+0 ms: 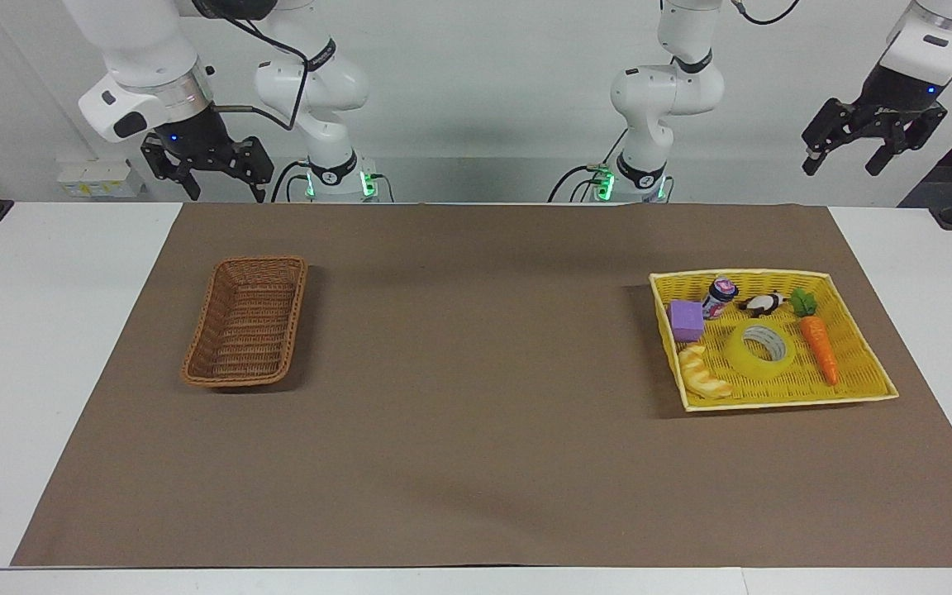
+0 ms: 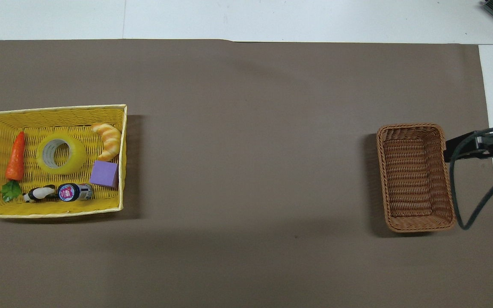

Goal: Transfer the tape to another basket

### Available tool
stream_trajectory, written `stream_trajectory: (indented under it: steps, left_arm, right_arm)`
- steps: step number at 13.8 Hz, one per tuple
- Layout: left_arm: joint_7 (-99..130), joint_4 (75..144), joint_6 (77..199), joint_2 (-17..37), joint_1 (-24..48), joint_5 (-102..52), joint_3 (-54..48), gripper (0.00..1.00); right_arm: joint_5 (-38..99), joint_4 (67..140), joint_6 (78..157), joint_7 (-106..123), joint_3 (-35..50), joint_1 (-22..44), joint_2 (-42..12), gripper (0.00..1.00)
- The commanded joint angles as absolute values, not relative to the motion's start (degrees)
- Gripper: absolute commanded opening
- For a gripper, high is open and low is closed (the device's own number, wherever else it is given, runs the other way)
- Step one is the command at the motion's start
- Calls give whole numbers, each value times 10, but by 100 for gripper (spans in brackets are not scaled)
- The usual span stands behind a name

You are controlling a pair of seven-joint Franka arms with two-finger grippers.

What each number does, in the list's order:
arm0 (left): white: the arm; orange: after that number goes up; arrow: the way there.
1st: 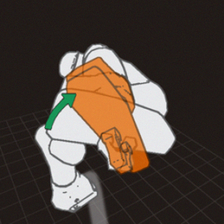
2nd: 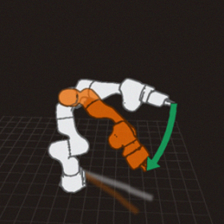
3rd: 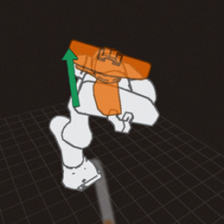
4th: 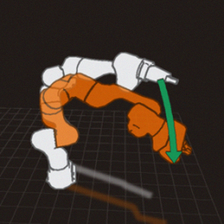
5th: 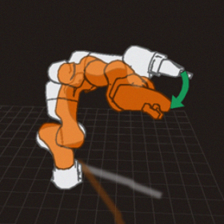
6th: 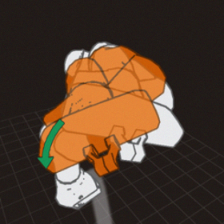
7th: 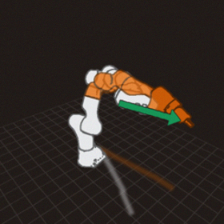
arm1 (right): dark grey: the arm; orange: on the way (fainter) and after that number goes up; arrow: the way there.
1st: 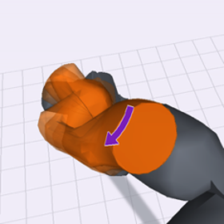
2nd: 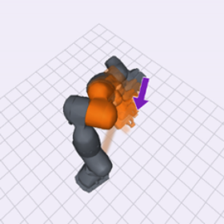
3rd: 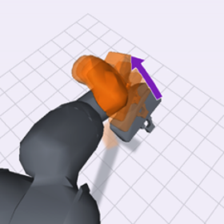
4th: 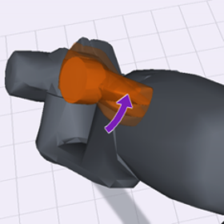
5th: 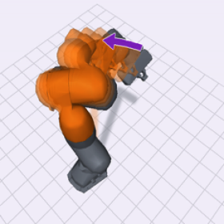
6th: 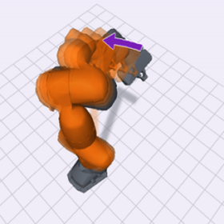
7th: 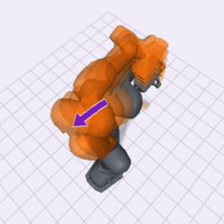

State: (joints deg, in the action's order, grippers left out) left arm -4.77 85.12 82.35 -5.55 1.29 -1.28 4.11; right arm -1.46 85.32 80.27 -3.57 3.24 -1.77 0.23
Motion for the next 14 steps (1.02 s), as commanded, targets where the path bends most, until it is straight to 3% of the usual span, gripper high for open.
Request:
stream_trajectory:
  steps: [1,6,9,14]
  left_arm:
    - [-44,888,852,-74,23,-1,45,100]
    - [-45,911,877,-74,18,-1,46,100]
    - [-44,969,933,-75,17,-1,47,100]
    - [-58,1077,1055,-72,4,-1,52,100]
  right_arm:
    - [-8,847,800,-18,33,-21,0,100]
    - [-8,847,800,-18,33,-21,1,100]
    - [-9,852,802,-14,33,-19,3,100]
    - [-7,949,885,-12,33,-19,53,100]
